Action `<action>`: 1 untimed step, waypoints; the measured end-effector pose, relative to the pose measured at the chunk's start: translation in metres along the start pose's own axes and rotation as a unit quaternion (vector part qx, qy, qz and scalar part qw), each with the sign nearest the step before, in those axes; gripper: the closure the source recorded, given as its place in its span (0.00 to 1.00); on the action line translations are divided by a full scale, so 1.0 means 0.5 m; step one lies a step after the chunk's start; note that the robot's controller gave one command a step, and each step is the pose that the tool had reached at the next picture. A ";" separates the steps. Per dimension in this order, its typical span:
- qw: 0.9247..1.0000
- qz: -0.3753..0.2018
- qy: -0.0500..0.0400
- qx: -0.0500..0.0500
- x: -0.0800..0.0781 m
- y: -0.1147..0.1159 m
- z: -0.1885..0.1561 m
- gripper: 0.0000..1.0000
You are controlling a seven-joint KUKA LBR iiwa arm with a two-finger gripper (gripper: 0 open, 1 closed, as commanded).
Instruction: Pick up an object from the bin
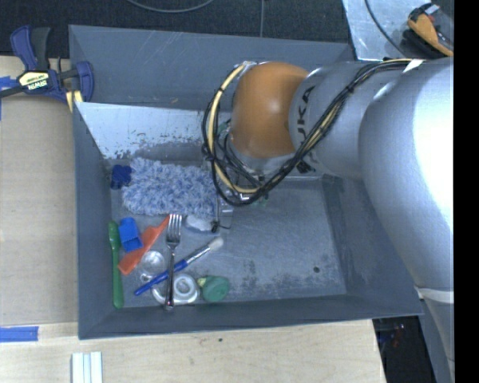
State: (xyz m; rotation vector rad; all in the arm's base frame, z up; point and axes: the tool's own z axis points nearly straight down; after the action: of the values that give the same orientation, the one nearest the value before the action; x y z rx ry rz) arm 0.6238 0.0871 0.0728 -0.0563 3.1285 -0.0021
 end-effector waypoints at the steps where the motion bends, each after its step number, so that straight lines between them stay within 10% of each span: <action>1: 0.977 -0.214 -0.009 -0.001 0.011 -0.013 -0.013 1.00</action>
Offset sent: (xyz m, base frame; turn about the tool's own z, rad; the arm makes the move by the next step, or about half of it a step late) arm 0.0000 0.0000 0.0000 0.0000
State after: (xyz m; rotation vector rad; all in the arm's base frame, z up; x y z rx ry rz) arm 0.6186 0.0803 0.0795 -0.7217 3.0275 -0.0037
